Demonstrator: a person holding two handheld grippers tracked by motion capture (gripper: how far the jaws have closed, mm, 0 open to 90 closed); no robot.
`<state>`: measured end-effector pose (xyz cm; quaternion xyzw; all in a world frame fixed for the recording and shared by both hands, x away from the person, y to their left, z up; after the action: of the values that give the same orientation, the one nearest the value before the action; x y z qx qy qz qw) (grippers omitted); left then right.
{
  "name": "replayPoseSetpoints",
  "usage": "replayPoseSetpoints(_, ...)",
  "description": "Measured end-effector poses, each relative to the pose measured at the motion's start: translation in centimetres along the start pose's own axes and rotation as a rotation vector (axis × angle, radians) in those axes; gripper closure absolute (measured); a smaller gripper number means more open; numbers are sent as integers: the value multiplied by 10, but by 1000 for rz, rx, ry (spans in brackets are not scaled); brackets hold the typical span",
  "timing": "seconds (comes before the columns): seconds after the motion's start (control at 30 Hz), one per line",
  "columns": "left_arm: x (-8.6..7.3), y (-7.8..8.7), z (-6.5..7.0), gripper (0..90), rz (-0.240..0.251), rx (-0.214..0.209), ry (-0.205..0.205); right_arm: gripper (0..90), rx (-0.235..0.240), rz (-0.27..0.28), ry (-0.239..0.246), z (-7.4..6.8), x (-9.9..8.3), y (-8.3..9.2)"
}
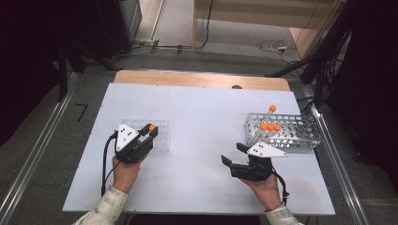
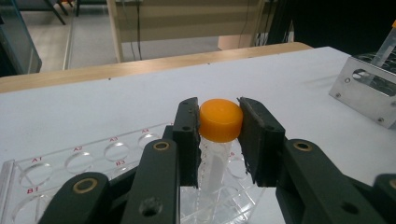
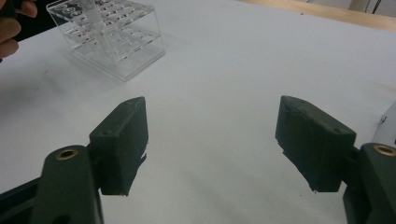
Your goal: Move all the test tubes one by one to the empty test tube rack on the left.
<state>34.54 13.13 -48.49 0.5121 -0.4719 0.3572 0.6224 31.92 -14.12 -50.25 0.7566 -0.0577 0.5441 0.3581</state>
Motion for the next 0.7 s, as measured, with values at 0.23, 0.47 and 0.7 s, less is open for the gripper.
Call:
replayPoseSetpoints(0.23, -3, -1, 0, 644, -13, -21, 19, 239, 1, -4, -3, 0, -1, -1)
replayPoseSetpoints(0.47, 1, 2, -1, 535, 1, -32, 49, 239, 1, -2, -6, 0, -1, -1)
replayPoseSetpoints(0.7, 6, 8, -2, 297, 14, -24, 84, 240, -4, 4, -6, 1, 0, 1)
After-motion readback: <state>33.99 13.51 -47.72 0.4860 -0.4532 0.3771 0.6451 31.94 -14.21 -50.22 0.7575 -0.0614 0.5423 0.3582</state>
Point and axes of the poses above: each handheld gripper's, and its own axes: y roughly backward along the jaws, x roughly out of its top, z roughly to its right, the point moved 10 cm from there along -y, roughly forward along the jaws, and after that the axes turned 9 degrees about x, right-handed, at the moved point
